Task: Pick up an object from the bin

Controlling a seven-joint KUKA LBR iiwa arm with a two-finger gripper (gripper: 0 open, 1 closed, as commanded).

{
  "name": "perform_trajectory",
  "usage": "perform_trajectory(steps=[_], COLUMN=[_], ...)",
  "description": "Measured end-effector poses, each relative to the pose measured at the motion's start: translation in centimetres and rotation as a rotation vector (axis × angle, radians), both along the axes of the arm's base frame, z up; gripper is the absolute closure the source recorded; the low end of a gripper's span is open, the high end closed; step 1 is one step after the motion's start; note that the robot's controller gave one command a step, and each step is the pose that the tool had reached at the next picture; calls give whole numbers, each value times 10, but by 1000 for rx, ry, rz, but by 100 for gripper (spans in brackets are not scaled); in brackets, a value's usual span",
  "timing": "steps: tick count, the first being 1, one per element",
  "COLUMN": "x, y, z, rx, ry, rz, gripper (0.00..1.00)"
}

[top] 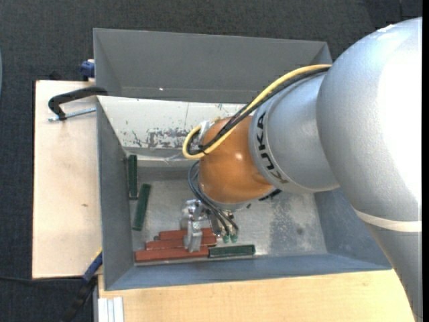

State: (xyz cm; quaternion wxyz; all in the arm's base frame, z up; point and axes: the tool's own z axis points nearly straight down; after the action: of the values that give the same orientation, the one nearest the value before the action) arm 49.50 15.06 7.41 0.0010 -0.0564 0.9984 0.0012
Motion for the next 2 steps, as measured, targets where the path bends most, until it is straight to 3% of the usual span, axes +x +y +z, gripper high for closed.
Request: perform_trajectory(steps=[1,2], x=[0,2], y=[0,-1], z=[0,41], rx=[0,-2], ry=[0,4], rz=[-1,-5], gripper=[100,100])
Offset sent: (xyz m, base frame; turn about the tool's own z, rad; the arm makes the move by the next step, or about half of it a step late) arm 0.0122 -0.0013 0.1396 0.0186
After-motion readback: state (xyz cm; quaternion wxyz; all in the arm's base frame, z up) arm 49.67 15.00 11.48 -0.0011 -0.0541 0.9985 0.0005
